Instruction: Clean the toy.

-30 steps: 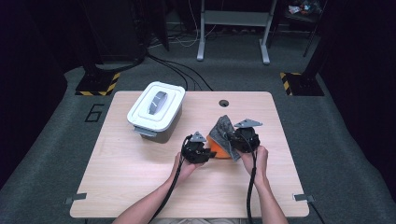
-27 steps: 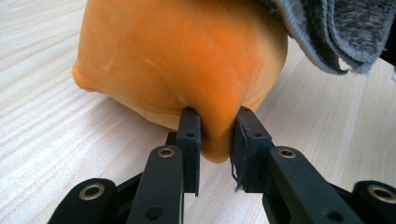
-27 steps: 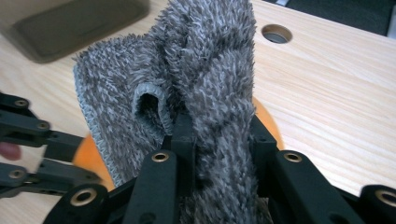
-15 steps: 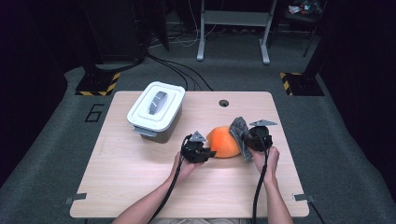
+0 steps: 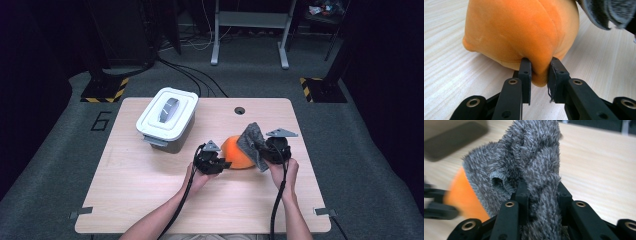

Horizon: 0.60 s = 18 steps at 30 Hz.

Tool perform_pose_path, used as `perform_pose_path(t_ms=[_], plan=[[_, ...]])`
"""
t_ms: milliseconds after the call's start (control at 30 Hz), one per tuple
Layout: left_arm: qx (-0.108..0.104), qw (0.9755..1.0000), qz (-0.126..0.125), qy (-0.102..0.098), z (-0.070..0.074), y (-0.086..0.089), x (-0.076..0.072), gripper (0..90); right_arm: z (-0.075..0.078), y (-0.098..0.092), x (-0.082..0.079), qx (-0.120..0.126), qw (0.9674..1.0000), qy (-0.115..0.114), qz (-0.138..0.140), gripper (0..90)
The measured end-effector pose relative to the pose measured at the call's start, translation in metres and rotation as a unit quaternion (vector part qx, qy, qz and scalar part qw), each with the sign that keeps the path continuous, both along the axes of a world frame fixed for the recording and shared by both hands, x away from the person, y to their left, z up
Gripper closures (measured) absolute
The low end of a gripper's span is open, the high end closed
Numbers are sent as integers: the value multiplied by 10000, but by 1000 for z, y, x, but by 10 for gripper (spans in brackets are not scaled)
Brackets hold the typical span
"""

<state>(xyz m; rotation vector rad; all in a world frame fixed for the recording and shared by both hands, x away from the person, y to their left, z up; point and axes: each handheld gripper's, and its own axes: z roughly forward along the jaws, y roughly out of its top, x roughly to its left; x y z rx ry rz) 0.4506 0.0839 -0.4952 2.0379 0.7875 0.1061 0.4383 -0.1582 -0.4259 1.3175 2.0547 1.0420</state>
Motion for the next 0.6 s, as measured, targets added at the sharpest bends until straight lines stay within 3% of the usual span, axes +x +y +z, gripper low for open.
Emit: perform_pose_path(t_ms=[133, 200, 333, 600], plan=[[-5, 10000, 22, 29, 0, 1, 0, 744, 3, 25, -1, -257, 9992, -62, 300, 702], [-25, 10000, 30, 36, 0, 2, 1, 744, -1, 31, 2, -365, 9991, -22, 226, 703], [-86, 10000, 19, 45, 0, 1, -1, 744, -4, 23, 7, -338, 9993, 0, 160, 704], [-131, 9999, 39, 18, -1, 1, -1, 745, -16, -6, 17, -249, 9989, 253, -302, 704]])
